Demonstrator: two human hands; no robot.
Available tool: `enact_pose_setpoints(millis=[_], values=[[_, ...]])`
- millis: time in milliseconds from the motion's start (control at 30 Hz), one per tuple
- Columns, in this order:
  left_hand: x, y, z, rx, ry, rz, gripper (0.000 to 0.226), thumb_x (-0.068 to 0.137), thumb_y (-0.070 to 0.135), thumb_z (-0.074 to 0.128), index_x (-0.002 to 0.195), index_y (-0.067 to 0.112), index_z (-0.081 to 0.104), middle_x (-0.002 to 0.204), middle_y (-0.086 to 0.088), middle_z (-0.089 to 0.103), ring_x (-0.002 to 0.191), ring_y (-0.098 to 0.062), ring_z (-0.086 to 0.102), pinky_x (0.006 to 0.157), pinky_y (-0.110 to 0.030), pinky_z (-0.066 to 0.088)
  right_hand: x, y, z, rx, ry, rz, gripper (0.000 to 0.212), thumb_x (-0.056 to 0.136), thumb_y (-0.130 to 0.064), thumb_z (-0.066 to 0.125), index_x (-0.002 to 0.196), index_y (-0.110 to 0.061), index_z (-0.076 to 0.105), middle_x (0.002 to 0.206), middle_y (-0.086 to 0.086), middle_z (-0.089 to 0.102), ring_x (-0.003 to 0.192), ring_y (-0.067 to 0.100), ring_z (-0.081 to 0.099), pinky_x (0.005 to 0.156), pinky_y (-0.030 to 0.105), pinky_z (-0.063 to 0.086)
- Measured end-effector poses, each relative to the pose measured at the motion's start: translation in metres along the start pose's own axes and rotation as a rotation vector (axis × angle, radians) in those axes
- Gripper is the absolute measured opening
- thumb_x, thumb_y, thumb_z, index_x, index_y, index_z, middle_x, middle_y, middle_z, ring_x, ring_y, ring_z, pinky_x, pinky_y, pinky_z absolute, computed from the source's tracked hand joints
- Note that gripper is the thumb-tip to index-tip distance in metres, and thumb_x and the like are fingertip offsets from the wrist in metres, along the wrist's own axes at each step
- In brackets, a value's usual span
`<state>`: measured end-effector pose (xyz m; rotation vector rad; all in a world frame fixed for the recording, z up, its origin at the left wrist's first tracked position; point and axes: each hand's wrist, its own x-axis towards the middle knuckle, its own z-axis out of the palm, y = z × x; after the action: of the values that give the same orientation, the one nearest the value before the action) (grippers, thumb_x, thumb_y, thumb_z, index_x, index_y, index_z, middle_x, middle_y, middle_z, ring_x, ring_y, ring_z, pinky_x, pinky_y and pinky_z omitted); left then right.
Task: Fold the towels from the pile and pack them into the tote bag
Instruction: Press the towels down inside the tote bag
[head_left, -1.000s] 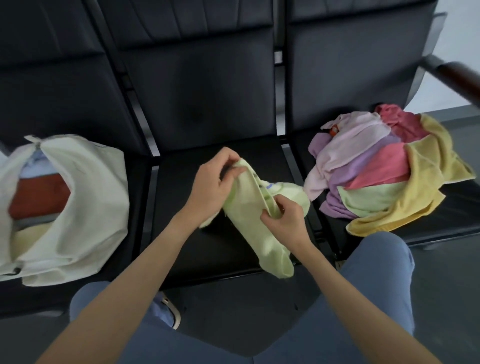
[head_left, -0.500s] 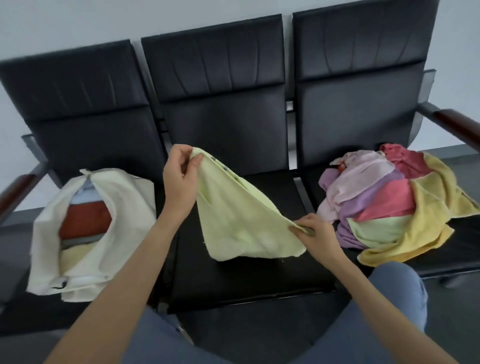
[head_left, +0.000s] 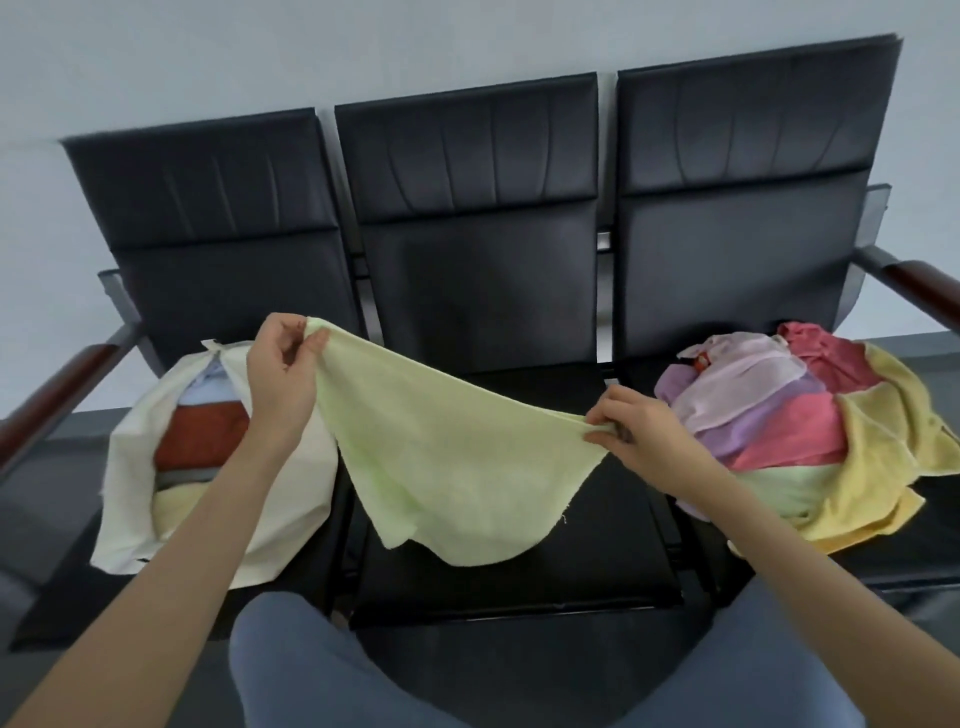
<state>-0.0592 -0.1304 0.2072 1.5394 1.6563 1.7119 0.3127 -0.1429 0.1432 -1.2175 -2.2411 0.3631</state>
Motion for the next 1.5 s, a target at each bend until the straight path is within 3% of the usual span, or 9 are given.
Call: enact_pose_setpoints(millis=[167, 300, 433, 633, 800, 900, 1067, 1167, 1500], values=[[0.004, 0.007, -0.012, -0.034, 0.079, -0.006, 0.026, 0.093, 0.005, 0.059, 0.082, 0.027, 0.051, 0.079, 0.009, 0.055, 0.07, 0.009, 0.054, 0.069, -0.01, 0.042, 0.03, -0.001, -0.025, -0.117, -0.018, 0.03, 0.016, 0.081, -0.023, 0.075, 0.078, -0.009, 0.067, 0.079, -0.005, 0.052, 0.062, 0.01, 0.054, 0.063, 0.026, 0.047], [0.006, 0.0, -0.025, -0.04, 0.092, -0.01, 0.02, 0.089, 0.006, 0.065, 0.083, 0.023, 0.057, 0.081, 0.008, 0.061, 0.075, 0.003, 0.059, 0.074, -0.015, 0.048, 0.04, -0.017, -0.036, 0.014, 0.229, 0.103, 0.015, 0.078, -0.004, 0.069, 0.074, -0.008, 0.056, 0.066, 0.003, 0.06, 0.062, 0.019, 0.06, 0.061, 0.031, 0.051], [0.01, -0.006, -0.035, -0.01, 0.017, -0.037, 0.013, 0.083, 0.004, 0.073, 0.09, 0.005, 0.062, 0.081, 0.001, 0.064, 0.075, -0.001, 0.062, 0.075, -0.015, 0.05, 0.046, -0.022, -0.032, 0.126, 0.287, 0.181, 0.022, 0.073, 0.008, 0.061, 0.077, -0.01, 0.049, 0.071, 0.01, 0.059, 0.065, 0.027, 0.057, 0.062, 0.034, 0.048], [0.016, -0.001, -0.038, 0.092, -0.255, -0.149, 0.023, 0.077, 0.005, 0.077, 0.094, 0.018, 0.07, 0.078, 0.005, 0.071, 0.074, -0.002, 0.066, 0.073, -0.012, 0.05, 0.054, -0.011, -0.029, 0.303, 0.471, 0.329, 0.029, 0.078, 0.007, 0.061, 0.098, -0.013, 0.058, 0.079, 0.0, 0.064, 0.069, 0.009, 0.06, 0.07, 0.019, 0.052], [0.038, 0.001, -0.012, 0.298, -0.284, -0.282, 0.016, 0.076, 0.009, 0.08, 0.089, 0.009, 0.07, 0.072, 0.0, 0.066, 0.064, -0.009, 0.06, 0.055, -0.018, 0.043, 0.071, 0.004, -0.036, 0.288, 0.446, 0.493, 0.012, 0.077, -0.001, 0.064, 0.083, -0.01, 0.07, 0.068, -0.002, 0.065, 0.054, 0.008, 0.057, 0.048, 0.002, 0.04], [0.059, -0.005, 0.01, 0.214, -0.287, -0.378, 0.02, 0.079, 0.003, 0.076, 0.097, 0.0, 0.067, 0.072, -0.014, 0.068, 0.055, -0.017, 0.066, 0.048, -0.023, 0.052, 0.091, 0.018, -0.036, 0.374, 0.423, 0.614, 0.009, 0.078, 0.001, 0.06, 0.081, -0.002, 0.067, 0.065, 0.007, 0.067, 0.041, 0.004, 0.057, 0.047, 0.012, 0.048], [0.099, -0.011, 0.044, 0.055, -0.304, -0.331, 0.014, 0.086, -0.005, 0.066, 0.099, -0.003, 0.06, 0.103, -0.025, 0.066, 0.082, -0.026, 0.071, 0.076, -0.029, 0.06, 0.129, 0.038, -0.05, 0.534, 0.477, 0.667, 0.013, 0.082, 0.003, 0.061, 0.073, -0.007, 0.061, 0.075, 0.011, 0.069, 0.068, 0.021, 0.072, 0.075, 0.033, 0.06], [0.116, -0.009, 0.057, 0.063, -0.272, -0.25, 0.017, 0.089, -0.003, 0.063, 0.082, 0.012, 0.057, 0.1, -0.02, 0.067, 0.083, -0.023, 0.071, 0.083, -0.032, 0.058, 0.145, 0.043, -0.063, 0.521, 0.513, 0.597, 0.02, 0.081, 0.004, 0.062, 0.069, -0.011, 0.059, 0.069, 0.006, 0.067, 0.065, 0.014, 0.071, 0.077, 0.034, 0.059], [0.053, -0.074, 0.066, 0.217, -0.401, -0.235, 0.023, 0.081, -0.002, 0.072, 0.079, 0.018, 0.06, 0.087, -0.01, 0.07, 0.083, -0.019, 0.07, 0.08, -0.029, 0.058, 0.086, 0.07, -0.011, 0.467, 0.414, 0.625, 0.018, 0.075, 0.004, 0.069, 0.071, -0.012, 0.063, 0.081, 0.014, 0.071, 0.081, 0.03, 0.07, 0.081, 0.043, 0.058]])
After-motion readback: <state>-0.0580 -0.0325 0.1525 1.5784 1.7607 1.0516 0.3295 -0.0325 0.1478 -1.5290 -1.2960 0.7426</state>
